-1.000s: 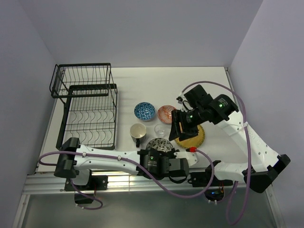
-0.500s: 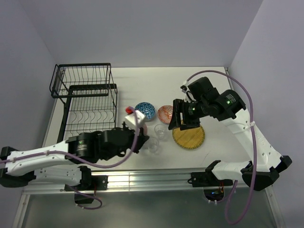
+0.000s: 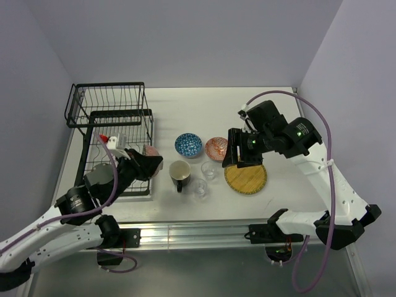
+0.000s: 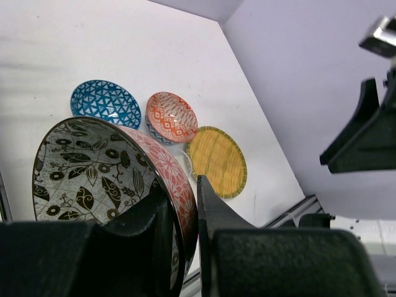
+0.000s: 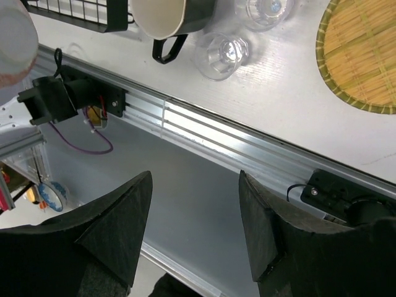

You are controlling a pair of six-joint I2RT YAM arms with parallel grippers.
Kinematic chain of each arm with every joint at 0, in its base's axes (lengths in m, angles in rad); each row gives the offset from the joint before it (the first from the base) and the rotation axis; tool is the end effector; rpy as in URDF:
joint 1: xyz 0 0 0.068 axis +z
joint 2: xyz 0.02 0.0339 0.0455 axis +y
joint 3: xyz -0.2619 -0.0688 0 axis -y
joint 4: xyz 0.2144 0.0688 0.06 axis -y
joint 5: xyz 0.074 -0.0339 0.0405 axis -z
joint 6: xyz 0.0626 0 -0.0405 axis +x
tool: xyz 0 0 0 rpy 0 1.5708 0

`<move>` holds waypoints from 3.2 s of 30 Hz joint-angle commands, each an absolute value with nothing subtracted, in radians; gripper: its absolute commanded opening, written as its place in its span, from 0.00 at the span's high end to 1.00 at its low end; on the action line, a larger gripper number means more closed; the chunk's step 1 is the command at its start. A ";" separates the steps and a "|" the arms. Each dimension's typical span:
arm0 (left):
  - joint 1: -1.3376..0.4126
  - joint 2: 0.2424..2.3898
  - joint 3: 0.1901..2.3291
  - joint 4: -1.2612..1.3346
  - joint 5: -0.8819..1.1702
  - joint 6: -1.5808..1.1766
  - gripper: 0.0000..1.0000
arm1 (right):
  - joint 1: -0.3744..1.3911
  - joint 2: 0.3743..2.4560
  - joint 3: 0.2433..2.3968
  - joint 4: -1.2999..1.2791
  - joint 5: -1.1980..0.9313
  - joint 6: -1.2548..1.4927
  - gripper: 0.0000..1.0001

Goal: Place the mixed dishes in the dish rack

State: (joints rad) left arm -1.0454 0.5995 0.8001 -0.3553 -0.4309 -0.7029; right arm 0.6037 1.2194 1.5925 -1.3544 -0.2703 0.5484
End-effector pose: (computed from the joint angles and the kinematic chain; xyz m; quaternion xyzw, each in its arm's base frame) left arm 0.0884 -0.1004 0.3426 -0.0105 0.7549 -0.3831 0.5322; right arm 0.1406 0.1173 0.3818 -0.0653 0.9467 0.2649 0.1712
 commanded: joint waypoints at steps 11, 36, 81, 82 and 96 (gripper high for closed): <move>-0.695 0.568 0.681 -0.140 -0.009 -0.888 1.00 | 0.597 1.154 1.485 -1.338 -0.363 0.526 0.36; -0.003 0.479 0.310 0.317 0.535 -1.270 1.00 | 0.598 1.149 1.381 -1.281 -0.413 0.469 0.38; 0.244 1.232 0.228 1.325 0.607 -1.457 1.00 | 0.594 1.104 1.327 -1.284 -0.434 0.491 0.38; 0.242 1.271 0.235 1.347 0.610 -1.460 1.00 | 0.592 1.106 1.328 -1.281 -0.437 0.492 0.38; 0.222 1.535 0.320 1.600 0.629 -1.511 1.00 | 0.594 1.137 1.358 -1.284 -0.428 0.515 0.38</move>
State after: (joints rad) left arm 0.2344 1.5230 0.2516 1.2297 0.5972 -1.5002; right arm 0.6014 1.1271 1.3224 -1.3014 -0.4286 0.5083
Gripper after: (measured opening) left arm 0.201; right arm 0.619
